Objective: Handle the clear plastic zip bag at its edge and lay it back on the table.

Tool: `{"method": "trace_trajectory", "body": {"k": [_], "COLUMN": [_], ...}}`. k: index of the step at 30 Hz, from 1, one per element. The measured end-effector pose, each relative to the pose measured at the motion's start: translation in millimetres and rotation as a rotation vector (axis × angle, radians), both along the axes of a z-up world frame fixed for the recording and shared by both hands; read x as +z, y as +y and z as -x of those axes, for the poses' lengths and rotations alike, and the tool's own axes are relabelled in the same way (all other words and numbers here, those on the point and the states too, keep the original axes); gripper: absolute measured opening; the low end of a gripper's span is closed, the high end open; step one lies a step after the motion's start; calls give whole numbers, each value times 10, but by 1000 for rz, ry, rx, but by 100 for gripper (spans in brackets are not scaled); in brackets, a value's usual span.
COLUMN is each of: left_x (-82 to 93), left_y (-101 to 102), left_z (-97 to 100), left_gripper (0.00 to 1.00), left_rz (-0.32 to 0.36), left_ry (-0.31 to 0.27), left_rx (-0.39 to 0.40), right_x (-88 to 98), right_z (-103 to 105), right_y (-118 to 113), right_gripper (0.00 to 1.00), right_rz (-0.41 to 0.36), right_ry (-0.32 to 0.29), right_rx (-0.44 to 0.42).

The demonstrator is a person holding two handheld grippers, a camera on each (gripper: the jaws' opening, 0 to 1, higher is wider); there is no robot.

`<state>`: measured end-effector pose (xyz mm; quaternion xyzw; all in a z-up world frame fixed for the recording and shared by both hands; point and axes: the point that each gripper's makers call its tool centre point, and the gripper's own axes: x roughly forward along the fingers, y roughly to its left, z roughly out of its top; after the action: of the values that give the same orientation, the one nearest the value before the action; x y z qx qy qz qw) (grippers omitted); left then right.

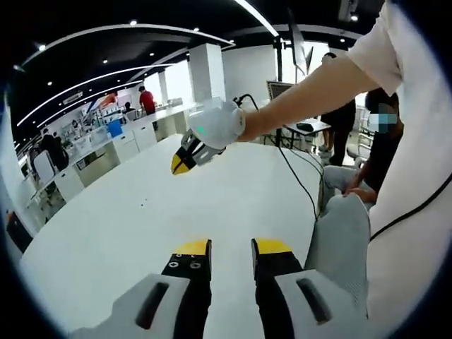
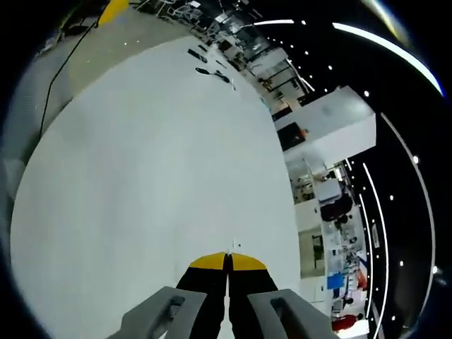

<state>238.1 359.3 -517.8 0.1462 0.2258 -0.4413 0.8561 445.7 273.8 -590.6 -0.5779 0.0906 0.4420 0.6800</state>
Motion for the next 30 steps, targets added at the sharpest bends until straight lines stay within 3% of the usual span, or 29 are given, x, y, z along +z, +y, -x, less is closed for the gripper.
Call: {"method": "trace_trajectory", "body": {"k": [1, 11, 30], "left_x": [-9, -55, -164], "left_y": [-1, -35, -11], "left_z": [5, 34, 66], "left_gripper": [20, 20, 19], "left_rz": [0, 5, 11], "left_ry": [2, 18, 44], "left_rx": [0, -2, -2], "right_x": [-70, -382, -924], "right_z": [62, 402, 729], "right_y": [2, 52, 65], "right_gripper": [0, 0, 0], "right_rz": [-5, 11, 26], "right_ry": [35, 39, 91], "right_rx": [-6, 36, 39]}}
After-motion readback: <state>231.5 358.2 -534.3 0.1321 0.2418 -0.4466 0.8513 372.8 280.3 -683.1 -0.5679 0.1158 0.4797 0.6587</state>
